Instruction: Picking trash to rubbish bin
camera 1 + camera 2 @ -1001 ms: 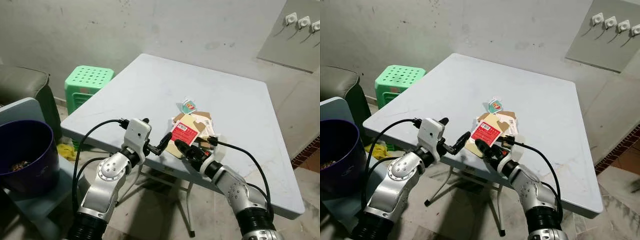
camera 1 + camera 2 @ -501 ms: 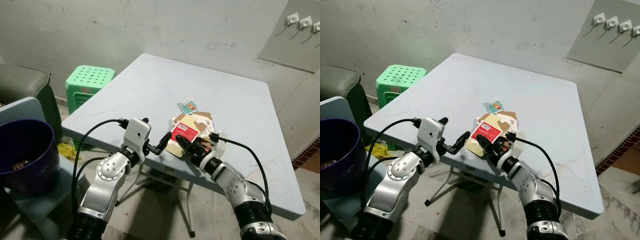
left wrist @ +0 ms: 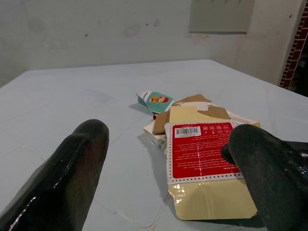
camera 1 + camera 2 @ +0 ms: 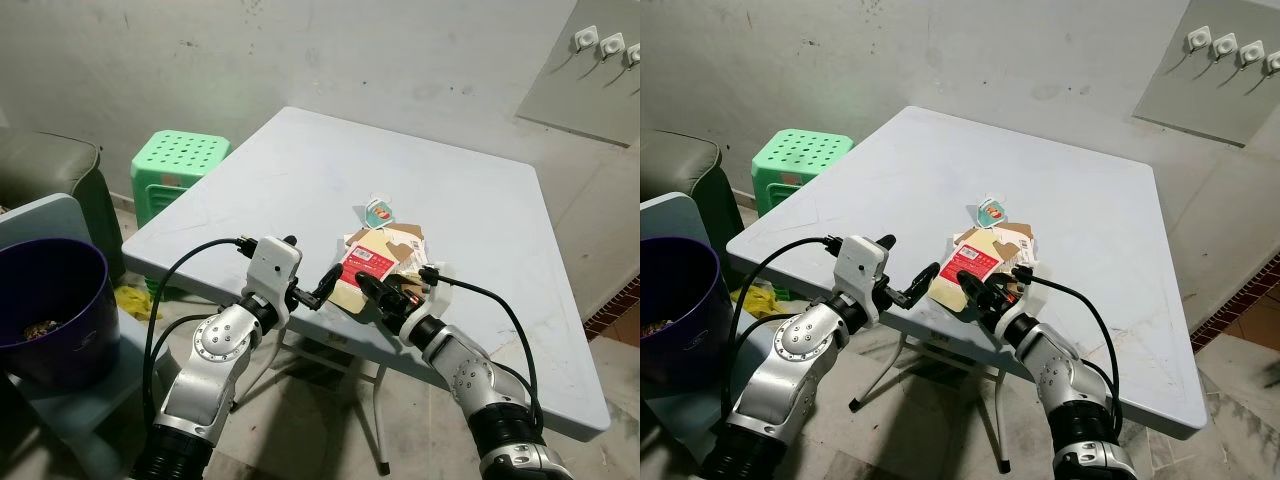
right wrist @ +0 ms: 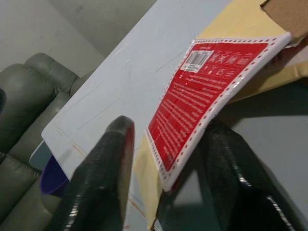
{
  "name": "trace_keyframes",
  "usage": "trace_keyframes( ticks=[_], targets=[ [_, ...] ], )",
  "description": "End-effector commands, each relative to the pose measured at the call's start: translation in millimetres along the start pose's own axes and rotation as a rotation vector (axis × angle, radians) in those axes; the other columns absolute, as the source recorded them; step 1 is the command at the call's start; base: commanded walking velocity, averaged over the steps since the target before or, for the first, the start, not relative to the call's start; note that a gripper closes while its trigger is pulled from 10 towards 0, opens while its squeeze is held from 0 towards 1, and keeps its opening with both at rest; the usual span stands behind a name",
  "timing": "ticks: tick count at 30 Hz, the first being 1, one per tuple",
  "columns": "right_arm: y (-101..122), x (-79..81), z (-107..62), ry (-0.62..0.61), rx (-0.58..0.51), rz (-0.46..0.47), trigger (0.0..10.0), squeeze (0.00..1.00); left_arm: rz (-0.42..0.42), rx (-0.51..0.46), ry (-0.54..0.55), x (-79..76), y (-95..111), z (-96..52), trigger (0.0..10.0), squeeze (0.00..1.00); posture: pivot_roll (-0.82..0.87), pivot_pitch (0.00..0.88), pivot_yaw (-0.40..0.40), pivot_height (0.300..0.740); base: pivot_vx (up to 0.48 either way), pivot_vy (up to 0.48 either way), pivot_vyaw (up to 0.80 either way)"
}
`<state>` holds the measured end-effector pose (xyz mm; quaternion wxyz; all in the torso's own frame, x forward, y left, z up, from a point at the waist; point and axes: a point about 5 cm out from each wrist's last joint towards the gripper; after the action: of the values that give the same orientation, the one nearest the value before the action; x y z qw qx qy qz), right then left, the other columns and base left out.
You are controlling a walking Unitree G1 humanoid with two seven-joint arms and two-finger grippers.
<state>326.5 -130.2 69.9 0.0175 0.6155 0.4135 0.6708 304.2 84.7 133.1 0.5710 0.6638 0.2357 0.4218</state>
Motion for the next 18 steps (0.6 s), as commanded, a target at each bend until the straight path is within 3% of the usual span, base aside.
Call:
trace_keyframes(
  ticks=[1,18],
  targets=[
    [10.2,0.0,-0.6,0.004,-0.032,-0.011,0.0,0.00,0.015,-0.012,-0.004,-0.9,4.3,2.2,10.0,0.00,0.03,0.000,-0.134,0.740,0.000,0.000,0.00],
    [13.2,-0.8,-0.2,-0.002,-0.045,-0.012,0.0,0.00,0.019,-0.010,0.006,3.1,4.5,2.3,10.0,0.00,0.03,0.000,-0.128,0.740,0.000,0.000,0.00]
  ],
)
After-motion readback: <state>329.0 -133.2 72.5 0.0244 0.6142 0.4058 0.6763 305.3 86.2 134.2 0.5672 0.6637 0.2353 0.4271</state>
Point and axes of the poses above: a point about 5 cm out from each wrist's last joint towards the gripper, its own z axis pointing out of the wrist towards the gripper, its own y axis along the axis of the wrist's last joint, x = y × z, and after that the axes turned 11 degrees about z, right-handed
